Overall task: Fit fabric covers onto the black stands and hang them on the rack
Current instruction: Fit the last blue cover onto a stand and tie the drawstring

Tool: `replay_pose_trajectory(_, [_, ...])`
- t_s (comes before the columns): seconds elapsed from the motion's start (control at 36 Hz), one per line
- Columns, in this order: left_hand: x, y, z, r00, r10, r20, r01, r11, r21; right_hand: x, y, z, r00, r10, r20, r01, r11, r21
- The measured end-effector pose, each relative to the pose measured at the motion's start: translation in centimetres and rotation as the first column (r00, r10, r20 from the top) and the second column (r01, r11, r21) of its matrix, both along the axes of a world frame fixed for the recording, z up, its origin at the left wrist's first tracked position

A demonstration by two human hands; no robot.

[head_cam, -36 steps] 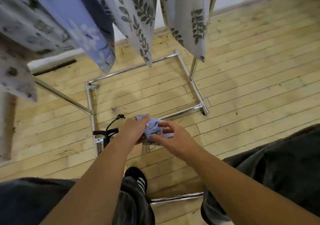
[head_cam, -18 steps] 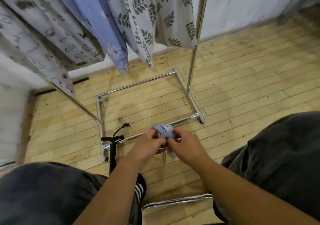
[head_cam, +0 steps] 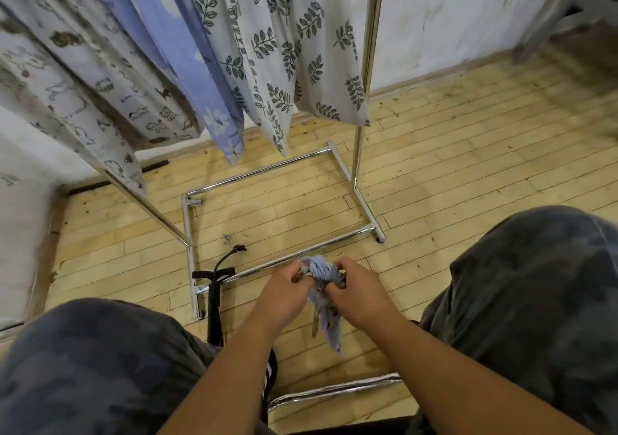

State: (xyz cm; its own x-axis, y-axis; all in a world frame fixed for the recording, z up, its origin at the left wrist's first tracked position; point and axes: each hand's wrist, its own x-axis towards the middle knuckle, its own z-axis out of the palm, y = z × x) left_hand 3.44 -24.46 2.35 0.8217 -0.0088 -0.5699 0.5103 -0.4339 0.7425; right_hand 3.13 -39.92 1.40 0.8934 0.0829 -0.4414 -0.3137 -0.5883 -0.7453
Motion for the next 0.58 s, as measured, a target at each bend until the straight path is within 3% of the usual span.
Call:
replay_pose_trajectory(0.06, [-0.1, -0.4, 0.0, 0.998, 0.046, -0.038, -0.048, 0.998, -0.05, 0.0, -0.1, -0.2, 1.0, -0.029, -0.001, 0.029, 1.0, -0.006])
replay_pose_trajectory(0.17, [-0.3, -1.0, 0.2, 0.997, 0.075, 0.034, -0.072, 0.994, -0.078, -0.1, -0.2, -0.5, 0.999, -0.052, 0.002, 0.052, 0.999, -0.008])
replay_pose_trajectory(0.33, [-0.5, -1.0, -0.3, 0.999, -0.019, 0.033, 0.023, 0.989, -0.145, 0.0, -0.2, -0.4, 0.995, -0.101, 0.011, 0.101, 0.995, -0.002])
replay_pose_trajectory(0.58, [-0.4, -0.8, -0.7, 0.986, -0.022, 0.164, 0.021, 1.0, 0.008, -0.2, 0.0, -0.3, 0.996, -0.066, 0.064, 0.065, 0.998, 0.019])
